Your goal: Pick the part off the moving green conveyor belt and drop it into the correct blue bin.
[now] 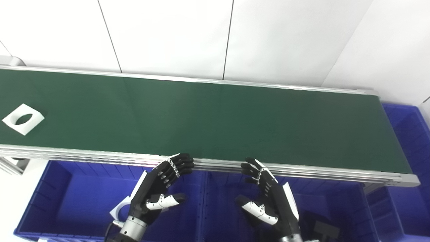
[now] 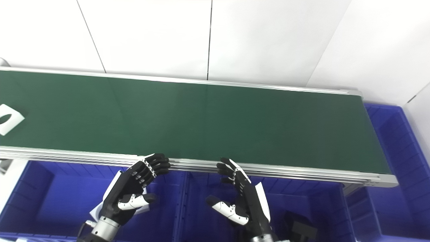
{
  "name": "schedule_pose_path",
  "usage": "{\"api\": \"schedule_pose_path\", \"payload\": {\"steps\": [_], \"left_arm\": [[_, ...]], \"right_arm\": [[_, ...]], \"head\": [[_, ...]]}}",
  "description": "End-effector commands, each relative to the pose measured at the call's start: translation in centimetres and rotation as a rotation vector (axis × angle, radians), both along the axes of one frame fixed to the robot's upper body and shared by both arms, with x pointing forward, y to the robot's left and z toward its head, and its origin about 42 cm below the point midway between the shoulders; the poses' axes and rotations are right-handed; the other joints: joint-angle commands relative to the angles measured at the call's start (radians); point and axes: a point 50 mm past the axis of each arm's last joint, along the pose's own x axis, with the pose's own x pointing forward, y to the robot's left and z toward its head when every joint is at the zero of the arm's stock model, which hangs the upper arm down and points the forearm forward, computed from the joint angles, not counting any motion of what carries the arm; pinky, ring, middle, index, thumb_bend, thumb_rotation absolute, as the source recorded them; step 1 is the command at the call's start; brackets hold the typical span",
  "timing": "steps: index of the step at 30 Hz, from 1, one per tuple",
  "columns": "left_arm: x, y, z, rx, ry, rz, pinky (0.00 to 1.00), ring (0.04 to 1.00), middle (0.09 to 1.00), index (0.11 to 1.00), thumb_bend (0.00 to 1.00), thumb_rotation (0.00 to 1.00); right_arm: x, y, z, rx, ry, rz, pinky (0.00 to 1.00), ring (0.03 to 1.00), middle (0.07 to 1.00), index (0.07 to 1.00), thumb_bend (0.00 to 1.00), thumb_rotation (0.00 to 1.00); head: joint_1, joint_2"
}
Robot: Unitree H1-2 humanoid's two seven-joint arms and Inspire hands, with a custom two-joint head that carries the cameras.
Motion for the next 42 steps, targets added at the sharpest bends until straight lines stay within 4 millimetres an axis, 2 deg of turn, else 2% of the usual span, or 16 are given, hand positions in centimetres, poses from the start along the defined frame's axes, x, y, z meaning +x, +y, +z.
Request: {"api": "schedule_pose_path", "payload": {"steps": [1,25,27,34,39,41,42], "left_arm": [[0.5,0.2,0.9,0.004,-0.06,0.002,0.75,0.758,0.767,0.754,0.96,0.31],[0.6,0.4,0.9,-0.007,-0.057,-0.003,0.76,0.763,0.767,0.751,0.95,0.29],[0.7,0.4,0.9,0.0,-0.062,-0.004,0.75,0.762,0.766,0.751,0.94,0.3],[0.8,0.5,1.3,0.058,-0.075,-0.015,0.74,0.752,0.752,0.743,0.96,0.35],[0.9,0.9,2.3,0.146,-0.106,-0.019,0.71,0.738,0.746,0.744,0.97,0.38],[0.9,1.2,2.8,0.156,-0.113,-0.02,0.71,0.737,0.745,0.744,0.97,0.37],[0.9,1.4,3.1,0.159,-0.12,-0.019,0.71,0.736,0.744,0.743,0.97,0.36]], "right_arm": [[0.4,0.4,1.4,0.036,-0.085,0.009,0.72,0.791,0.813,0.858,0.65,0.48],[0.5,0.5,1.3,0.037,-0.086,0.008,0.72,0.79,0.812,0.859,0.65,0.47],[0.5,0.5,1.3,0.038,-0.085,0.008,0.72,0.789,0.811,0.858,0.65,0.47],[0.8,0.4,1.1,0.039,-0.08,0.011,0.74,0.799,0.82,0.87,0.63,0.47],[1.0,0.4,0.7,0.053,-0.087,0.01,0.75,0.802,0.824,0.876,0.61,0.47],[1.1,0.4,0.6,0.058,-0.088,0.011,0.75,0.807,0.828,0.881,0.59,0.46],[1.2,0.4,0.5,0.06,-0.089,0.012,0.76,0.808,0.83,0.883,0.58,0.47]], "head": [[0.0,-0.001],[0.0,0.002],[0.016,-0.005],[0.167,-0.055],[0.256,-0.096],[0.262,-0.101],[0.286,-0.12]]}}
